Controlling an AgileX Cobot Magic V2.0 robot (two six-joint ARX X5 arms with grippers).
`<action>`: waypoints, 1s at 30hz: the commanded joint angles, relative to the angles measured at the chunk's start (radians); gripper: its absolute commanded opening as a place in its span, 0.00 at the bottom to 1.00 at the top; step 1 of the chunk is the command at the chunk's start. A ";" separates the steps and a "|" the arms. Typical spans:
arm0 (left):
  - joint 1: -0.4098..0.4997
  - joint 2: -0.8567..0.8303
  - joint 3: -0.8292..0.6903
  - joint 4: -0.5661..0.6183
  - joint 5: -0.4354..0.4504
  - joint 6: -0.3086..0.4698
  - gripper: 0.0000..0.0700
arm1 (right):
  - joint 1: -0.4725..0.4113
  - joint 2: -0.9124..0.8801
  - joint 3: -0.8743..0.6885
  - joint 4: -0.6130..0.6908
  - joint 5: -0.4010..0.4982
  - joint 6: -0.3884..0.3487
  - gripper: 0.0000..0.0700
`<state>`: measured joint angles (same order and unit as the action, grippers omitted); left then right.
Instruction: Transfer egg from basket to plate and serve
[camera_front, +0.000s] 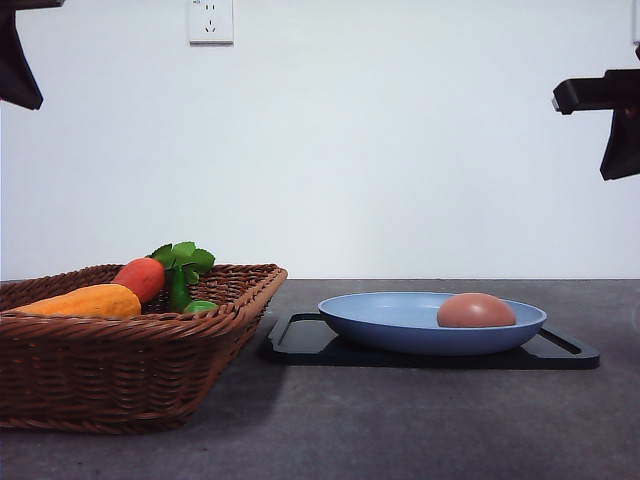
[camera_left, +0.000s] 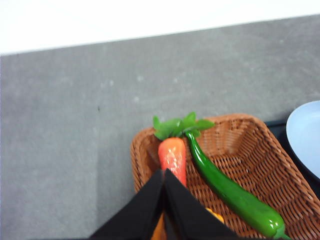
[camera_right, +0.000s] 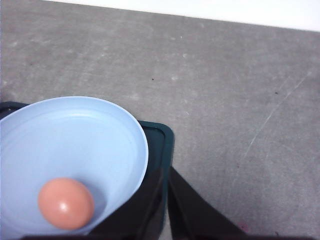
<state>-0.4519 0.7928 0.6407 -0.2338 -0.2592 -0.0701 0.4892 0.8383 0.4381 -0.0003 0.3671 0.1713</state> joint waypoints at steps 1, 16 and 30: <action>-0.004 0.007 0.009 0.019 -0.001 -0.014 0.00 | 0.004 0.005 0.008 0.018 0.002 0.030 0.00; -0.011 -0.092 0.008 -0.041 0.000 0.006 0.00 | 0.004 0.003 0.009 0.023 0.002 0.029 0.00; 0.344 -0.564 -0.190 0.119 0.001 0.058 0.00 | 0.004 0.003 0.009 0.023 0.003 0.030 0.00</action>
<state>-0.1211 0.2350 0.4661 -0.1299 -0.2588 -0.0242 0.4889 0.8371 0.4381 0.0120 0.3676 0.1883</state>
